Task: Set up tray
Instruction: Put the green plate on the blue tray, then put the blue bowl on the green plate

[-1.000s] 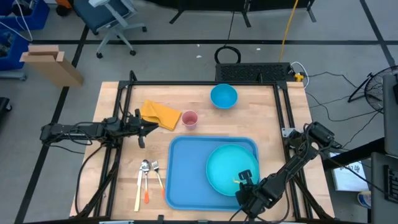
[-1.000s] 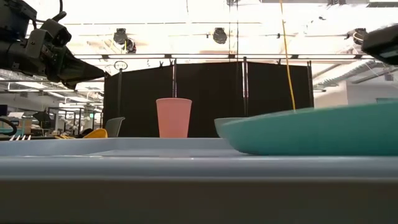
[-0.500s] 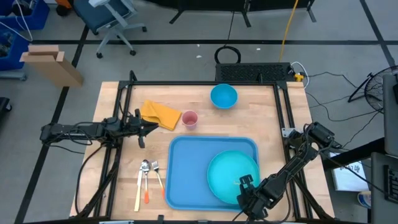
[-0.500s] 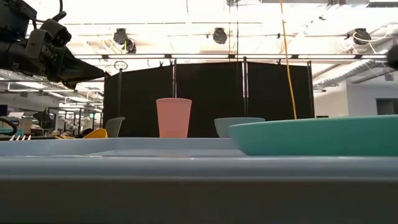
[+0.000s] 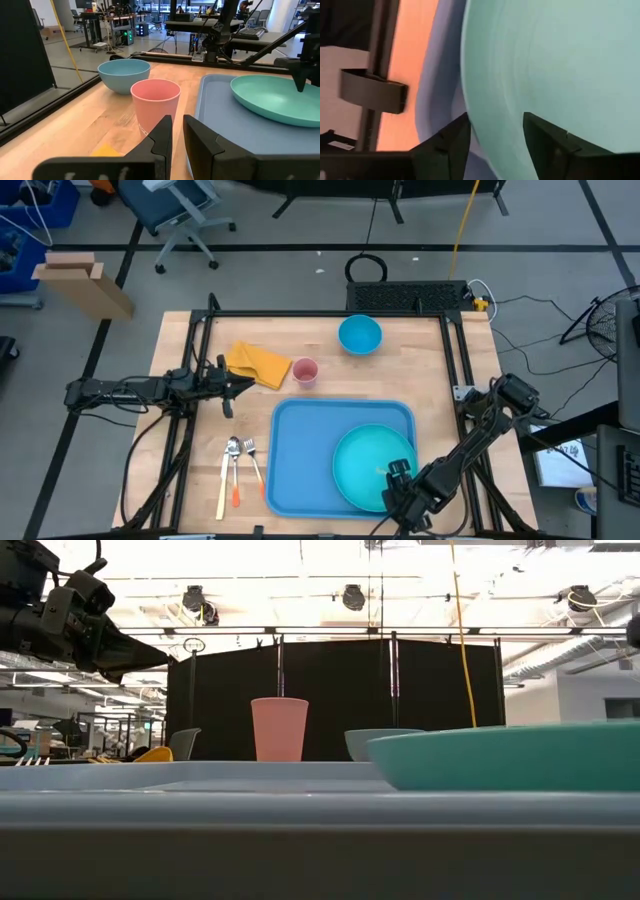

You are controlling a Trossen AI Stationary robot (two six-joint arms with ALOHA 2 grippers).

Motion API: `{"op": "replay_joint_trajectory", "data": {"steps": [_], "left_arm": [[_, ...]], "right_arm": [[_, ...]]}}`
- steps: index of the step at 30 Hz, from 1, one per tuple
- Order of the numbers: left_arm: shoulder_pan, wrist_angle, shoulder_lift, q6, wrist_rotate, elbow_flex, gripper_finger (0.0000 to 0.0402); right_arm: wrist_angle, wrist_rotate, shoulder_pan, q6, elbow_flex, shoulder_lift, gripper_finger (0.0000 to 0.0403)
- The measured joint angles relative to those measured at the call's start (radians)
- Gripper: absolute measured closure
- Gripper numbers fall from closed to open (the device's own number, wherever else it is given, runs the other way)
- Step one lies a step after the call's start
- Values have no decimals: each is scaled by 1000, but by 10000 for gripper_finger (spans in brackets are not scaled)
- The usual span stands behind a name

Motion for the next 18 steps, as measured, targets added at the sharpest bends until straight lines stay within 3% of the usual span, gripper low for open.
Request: {"op": "replay_joint_trajectory", "data": {"steps": [7, 11, 15, 18], "left_arm": [[0, 0, 0, 0, 0, 0, 353], [0, -1, 0, 3, 0, 0, 353], [0, -1, 0, 18, 0, 0, 353], [0, -1, 0, 21, 0, 0, 353]], "right_arm": [[-33, 1, -22, 16, 0, -112, 229], [-60, 98, -47, 8, 0, -216, 229], [-76, 325, -96, -48, 0, -345, 229], [-77, 513, -199, -55, 0, -463, 230]]}}
